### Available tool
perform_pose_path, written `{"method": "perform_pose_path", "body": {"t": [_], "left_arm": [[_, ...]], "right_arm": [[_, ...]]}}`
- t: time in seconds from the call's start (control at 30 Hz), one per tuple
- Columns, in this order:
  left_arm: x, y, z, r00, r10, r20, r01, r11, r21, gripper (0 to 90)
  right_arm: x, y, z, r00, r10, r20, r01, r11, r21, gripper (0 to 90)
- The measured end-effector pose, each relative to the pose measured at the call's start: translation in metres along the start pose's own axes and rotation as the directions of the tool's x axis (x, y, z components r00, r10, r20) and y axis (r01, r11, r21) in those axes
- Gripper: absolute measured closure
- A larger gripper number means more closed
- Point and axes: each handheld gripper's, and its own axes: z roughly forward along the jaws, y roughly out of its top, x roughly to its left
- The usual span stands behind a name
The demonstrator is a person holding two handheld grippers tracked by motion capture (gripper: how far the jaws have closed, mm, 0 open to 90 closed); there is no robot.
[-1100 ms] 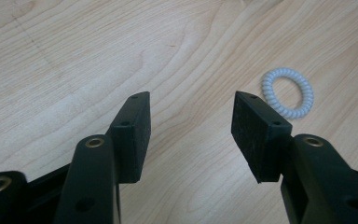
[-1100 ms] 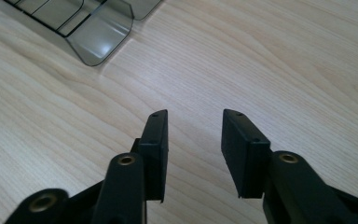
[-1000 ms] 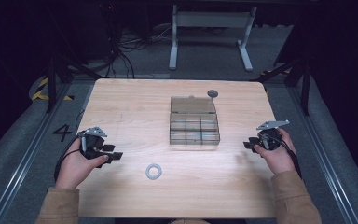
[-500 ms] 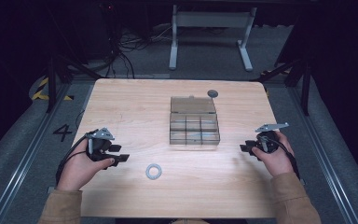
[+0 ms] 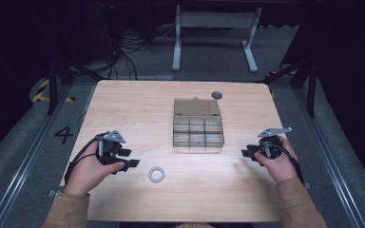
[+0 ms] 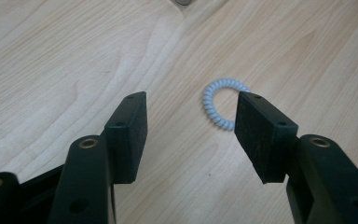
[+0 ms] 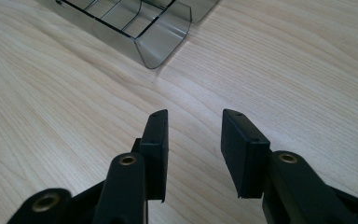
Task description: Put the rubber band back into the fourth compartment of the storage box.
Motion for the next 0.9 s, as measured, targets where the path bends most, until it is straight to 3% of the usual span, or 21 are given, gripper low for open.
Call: {"method": "perform_pose_path", "body": {"t": [0.43, 0.9], "left_arm": [[-0.018, 0.011, 0.017, 0.9975, 0.057, 0.043, -0.059, 0.9973, 0.043, 46.3], [-0.027, 0.014, 0.026, 0.9927, 0.099, 0.069, -0.103, 0.9929, 0.06, 46.3]], "right_arm": [[0.005, -0.002, 0.0, 0.9999, 0.003, -0.014, -0.003, 1.0, 0.003, 63.0], [0.006, -0.001, 0.001, 0.9997, 0.005, -0.025, -0.005, 1.0, 0.005, 62.7]]}}
